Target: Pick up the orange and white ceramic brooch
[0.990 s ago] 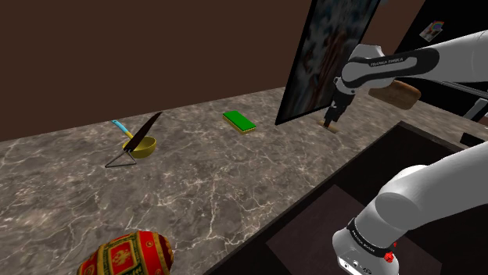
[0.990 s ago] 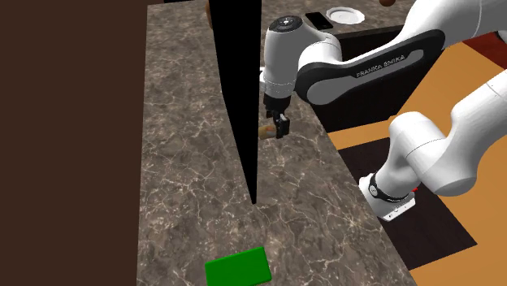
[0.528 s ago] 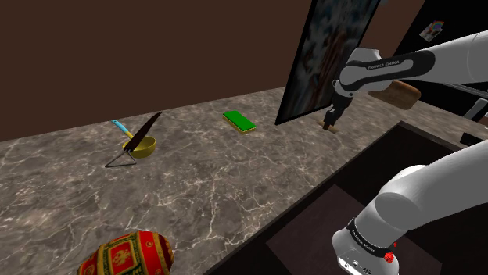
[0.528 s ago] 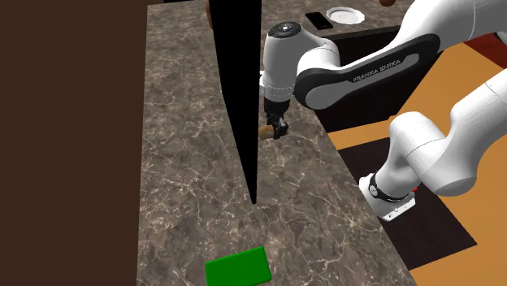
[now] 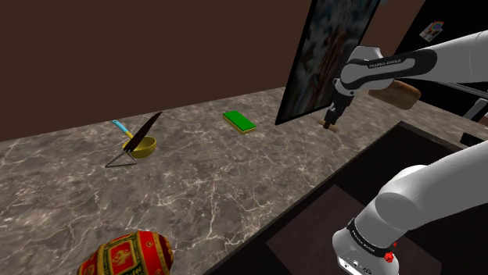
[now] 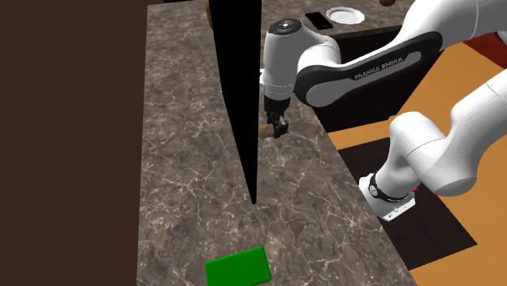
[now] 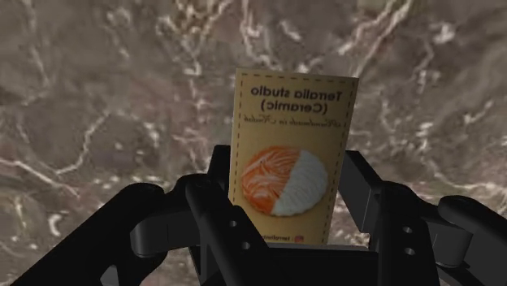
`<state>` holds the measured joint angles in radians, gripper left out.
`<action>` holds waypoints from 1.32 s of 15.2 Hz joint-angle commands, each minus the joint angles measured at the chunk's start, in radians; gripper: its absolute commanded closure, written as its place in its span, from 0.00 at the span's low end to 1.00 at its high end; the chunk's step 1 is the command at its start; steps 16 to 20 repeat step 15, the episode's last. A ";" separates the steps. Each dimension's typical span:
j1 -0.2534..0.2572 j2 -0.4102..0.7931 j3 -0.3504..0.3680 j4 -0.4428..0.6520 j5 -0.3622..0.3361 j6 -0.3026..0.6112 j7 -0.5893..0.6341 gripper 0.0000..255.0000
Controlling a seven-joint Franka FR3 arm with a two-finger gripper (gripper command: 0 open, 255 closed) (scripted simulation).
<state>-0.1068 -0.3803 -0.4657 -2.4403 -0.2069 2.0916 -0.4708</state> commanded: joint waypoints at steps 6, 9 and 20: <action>0.000 -0.034 0.017 0.065 0.001 -0.099 0.002 1.00; 0.000 -0.045 0.024 0.097 0.003 -0.141 0.003 1.00; 0.002 -0.056 0.033 0.144 0.007 -0.199 0.003 1.00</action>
